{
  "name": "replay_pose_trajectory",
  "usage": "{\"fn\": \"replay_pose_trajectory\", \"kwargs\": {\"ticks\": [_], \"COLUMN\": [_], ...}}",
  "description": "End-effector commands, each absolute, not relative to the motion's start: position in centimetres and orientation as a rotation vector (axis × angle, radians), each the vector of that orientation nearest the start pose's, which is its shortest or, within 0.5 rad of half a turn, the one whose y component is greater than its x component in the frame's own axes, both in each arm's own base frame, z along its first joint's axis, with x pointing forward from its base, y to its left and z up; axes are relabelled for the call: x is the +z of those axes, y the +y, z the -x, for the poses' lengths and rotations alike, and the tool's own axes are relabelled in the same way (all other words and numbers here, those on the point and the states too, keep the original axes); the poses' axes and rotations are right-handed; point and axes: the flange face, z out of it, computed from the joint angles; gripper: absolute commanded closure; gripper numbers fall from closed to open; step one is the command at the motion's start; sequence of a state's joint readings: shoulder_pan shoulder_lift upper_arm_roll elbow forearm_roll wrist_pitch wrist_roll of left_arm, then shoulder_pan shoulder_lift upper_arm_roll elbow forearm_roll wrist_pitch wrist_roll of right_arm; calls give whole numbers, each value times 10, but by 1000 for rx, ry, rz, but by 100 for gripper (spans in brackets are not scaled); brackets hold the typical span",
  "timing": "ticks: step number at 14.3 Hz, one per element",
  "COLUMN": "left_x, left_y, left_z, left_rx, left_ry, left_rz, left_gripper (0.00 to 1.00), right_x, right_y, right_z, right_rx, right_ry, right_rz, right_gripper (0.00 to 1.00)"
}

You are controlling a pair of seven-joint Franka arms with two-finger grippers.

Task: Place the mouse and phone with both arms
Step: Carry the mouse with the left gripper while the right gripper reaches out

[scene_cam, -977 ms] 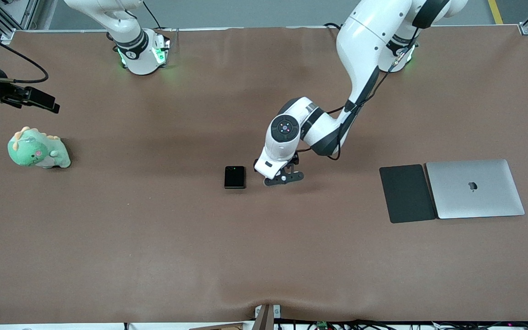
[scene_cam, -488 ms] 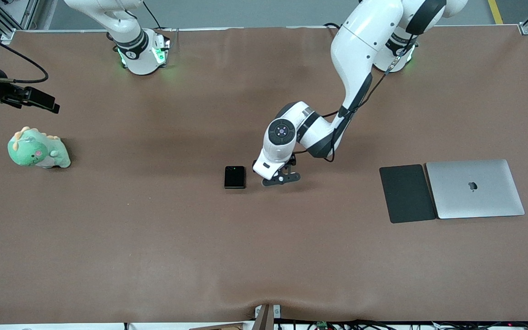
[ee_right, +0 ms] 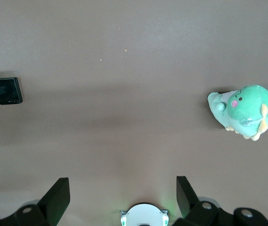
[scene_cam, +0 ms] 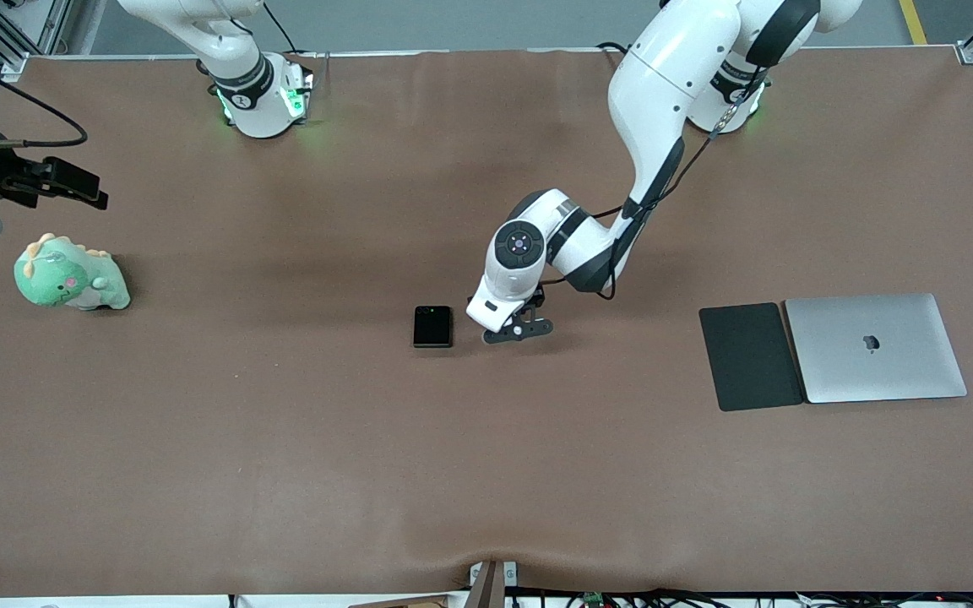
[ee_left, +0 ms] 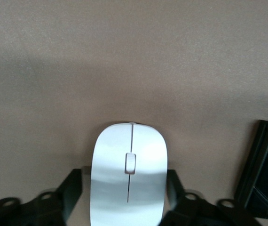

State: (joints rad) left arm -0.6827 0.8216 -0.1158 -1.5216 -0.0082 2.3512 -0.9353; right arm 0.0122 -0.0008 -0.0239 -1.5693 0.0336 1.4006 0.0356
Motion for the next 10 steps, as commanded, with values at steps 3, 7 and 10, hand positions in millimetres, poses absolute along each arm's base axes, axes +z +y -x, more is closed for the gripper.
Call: {"fn": "replay_pose_trajectory", "kwargs": {"ticks": [3, 7, 10], "left_x": [177, 192, 221], "left_y": [-503, -495, -472], "left_z": [-508, -518, -536], "left_rx": [41, 15, 2], "left_ry": [-278, -284, -312], "left_rz": [3194, 3193, 3189], "left_gripper": [50, 51, 51], "right_x": [601, 586, 576], "right_y": [-3, -9, -9], "right_z": [-560, -574, -581], "right_rx": [282, 289, 287], "right_ry": [49, -47, -97], "right_rz": [3104, 3165, 3160], "right_gripper": [0, 0, 0]}}
